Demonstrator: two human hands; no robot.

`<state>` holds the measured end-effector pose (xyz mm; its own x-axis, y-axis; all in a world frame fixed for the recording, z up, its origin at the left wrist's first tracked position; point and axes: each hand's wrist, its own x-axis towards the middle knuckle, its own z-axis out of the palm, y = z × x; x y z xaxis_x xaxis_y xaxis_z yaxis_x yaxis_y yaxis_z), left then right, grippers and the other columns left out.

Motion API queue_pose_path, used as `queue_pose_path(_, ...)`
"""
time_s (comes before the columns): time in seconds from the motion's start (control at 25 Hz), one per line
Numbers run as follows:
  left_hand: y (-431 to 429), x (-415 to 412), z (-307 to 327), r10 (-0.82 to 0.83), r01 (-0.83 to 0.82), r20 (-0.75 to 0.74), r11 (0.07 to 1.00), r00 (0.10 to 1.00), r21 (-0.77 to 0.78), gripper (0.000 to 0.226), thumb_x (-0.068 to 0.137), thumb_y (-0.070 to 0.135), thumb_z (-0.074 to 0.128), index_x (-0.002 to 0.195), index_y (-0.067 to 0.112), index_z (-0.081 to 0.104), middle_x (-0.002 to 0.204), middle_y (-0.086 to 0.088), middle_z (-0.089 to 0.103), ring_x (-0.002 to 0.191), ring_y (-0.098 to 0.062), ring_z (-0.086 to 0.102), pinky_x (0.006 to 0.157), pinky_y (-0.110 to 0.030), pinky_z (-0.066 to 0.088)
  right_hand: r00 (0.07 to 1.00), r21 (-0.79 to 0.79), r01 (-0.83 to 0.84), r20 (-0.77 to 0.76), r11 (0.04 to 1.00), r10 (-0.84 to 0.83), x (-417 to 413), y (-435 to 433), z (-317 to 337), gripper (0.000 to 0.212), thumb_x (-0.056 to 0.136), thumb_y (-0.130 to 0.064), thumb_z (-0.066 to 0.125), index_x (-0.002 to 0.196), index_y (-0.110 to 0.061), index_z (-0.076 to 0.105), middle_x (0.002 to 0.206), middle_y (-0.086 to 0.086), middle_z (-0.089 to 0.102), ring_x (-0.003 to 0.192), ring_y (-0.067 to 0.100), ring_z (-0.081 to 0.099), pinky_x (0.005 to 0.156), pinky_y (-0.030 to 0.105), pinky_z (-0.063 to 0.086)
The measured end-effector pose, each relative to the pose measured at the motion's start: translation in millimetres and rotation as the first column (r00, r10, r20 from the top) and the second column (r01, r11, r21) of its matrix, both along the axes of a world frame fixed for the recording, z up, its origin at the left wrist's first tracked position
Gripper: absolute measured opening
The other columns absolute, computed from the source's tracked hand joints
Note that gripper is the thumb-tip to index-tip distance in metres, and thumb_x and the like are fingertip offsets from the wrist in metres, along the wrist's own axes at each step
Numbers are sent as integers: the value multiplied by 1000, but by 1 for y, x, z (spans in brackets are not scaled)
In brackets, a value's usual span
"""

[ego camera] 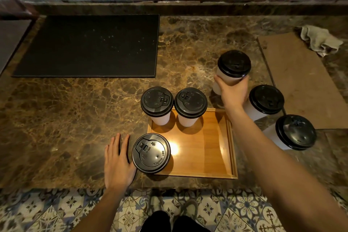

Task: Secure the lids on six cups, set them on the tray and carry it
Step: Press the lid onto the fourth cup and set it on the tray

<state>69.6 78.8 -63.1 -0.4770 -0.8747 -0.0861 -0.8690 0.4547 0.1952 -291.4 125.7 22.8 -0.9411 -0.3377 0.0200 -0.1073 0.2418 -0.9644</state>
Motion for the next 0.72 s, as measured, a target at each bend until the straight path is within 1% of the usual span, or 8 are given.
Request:
queue_pose_path(0.08,0,0,0,7,-7,-17,1000,1000,-10,69,87,41,48,148,15,30,156,-14,21,145,-29,15,118,-42,6,997,4,-35,-75,999,35,2,0,28,87,72,-29,85,143,-12,38,144,5,49,137,19,43,116,37,33)
queue_pose_path(0.16,1,0,2,11,-12,-35,1000,999,-11,70,84,44,38,148,16,31,156,-13,22,145,-28,15,117,-39,3,989,11,-68,-128,998,69,4,3,59,93,71,-34,86,146,-11,36,146,6,48,137,19,42,116,41,34)
queue_pose_path(0.32,2,1,0,12,-14,-71,1000,997,-20,63,90,37,47,148,15,32,155,-14,24,145,-29,16,119,-43,7,963,-13,-193,-196,981,187,21,25,118,90,70,-37,86,144,-14,40,141,3,53,131,16,49,109,42,43)
queue_pose_path(0.4,2,2,1,9,-11,-76,1000,997,-27,63,91,41,41,147,15,32,155,-14,25,145,-29,17,117,-42,7,941,-24,-263,-228,965,250,39,43,142,86,70,-39,86,141,-17,43,137,-1,56,126,11,53,104,36,48)
queue_pose_path(0.48,3,2,1,5,-7,-78,1000,997,-20,64,90,42,35,148,14,31,155,-14,25,145,-29,16,117,-41,5,918,-20,-327,-244,945,313,62,63,163,84,68,-42,85,139,-20,45,131,-9,58,118,0,55,93,19,51)
queue_pose_path(0.56,5,3,-1,-3,2,-73,1000,997,-20,59,96,38,40,149,14,28,156,-14,21,146,-28,13,117,-42,5,893,-17,-378,-273,926,359,88,83,179,82,67,-46,83,136,-22,45,122,-20,57,111,-11,54,83,8,48)
queue_pose_path(0.64,3,6,-3,-3,2,-71,1000,997,-10,60,98,37,42,150,15,24,157,-13,18,146,-27,10,118,-43,5,867,-13,-419,-301,908,396,114,101,188,84,65,-51,79,135,-23,43,117,-27,53,110,-16,52,82,5,47)
queue_pose_path(0.72,1,6,-4,8,-5,-67,999,998,40,60,99,41,34,151,18,17,159,-10,12,147,-25,5,118,-41,1,849,7,-451,-304,892,432,138,119,190,83,64,-54,81,133,-29,42,116,-31,53,113,-16,51,83,5,46)
